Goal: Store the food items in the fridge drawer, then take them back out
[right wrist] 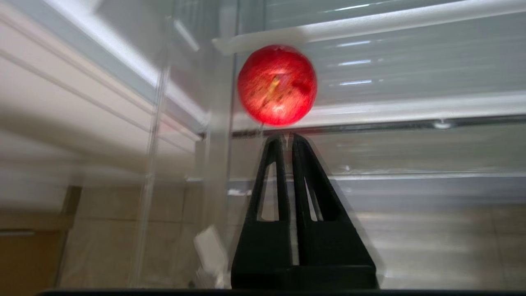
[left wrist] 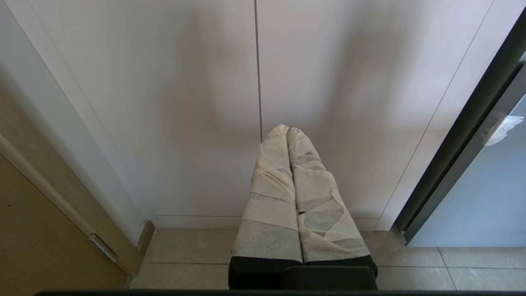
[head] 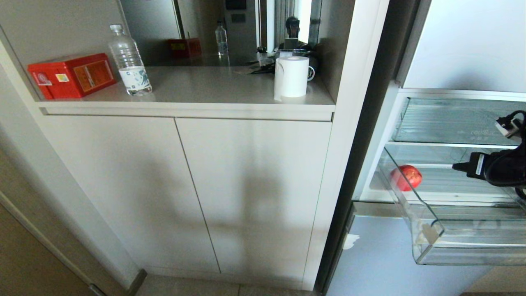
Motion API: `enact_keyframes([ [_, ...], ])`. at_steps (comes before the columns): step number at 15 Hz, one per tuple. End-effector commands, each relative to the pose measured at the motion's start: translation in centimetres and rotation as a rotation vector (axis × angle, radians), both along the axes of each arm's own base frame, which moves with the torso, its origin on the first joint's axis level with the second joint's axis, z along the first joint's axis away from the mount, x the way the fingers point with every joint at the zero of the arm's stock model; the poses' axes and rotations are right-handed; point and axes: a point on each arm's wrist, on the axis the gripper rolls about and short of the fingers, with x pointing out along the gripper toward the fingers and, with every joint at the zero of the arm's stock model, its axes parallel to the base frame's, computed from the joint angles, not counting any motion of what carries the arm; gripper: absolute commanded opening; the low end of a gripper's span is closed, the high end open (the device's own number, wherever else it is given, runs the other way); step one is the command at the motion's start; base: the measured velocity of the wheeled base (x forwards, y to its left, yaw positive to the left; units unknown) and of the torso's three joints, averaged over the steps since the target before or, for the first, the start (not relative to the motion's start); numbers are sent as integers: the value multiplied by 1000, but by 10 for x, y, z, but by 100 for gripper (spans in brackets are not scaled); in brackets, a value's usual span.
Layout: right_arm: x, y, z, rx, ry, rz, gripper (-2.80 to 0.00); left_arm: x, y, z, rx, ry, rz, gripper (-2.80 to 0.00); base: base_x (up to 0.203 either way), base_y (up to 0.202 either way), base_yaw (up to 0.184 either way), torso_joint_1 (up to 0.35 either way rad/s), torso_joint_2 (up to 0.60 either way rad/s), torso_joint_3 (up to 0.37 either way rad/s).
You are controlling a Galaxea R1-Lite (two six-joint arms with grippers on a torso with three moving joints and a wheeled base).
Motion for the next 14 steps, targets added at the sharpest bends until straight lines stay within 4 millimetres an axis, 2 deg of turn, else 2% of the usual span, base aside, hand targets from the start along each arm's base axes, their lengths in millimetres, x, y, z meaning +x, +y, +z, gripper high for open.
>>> enact_keyframes([
  [1,18,1,-17,11,44,13,0,0,0,0,0,2,0,-280,0,0,0,0,0,0],
  [7,53,4,-42,23,34,-21,0,0,0,0,0,2,0,-280,0,0,0,0,0,0],
  [14,73,3,-74,51,38,-29,0,0,0,0,0,2,0,-280,0,0,0,0,0,0],
])
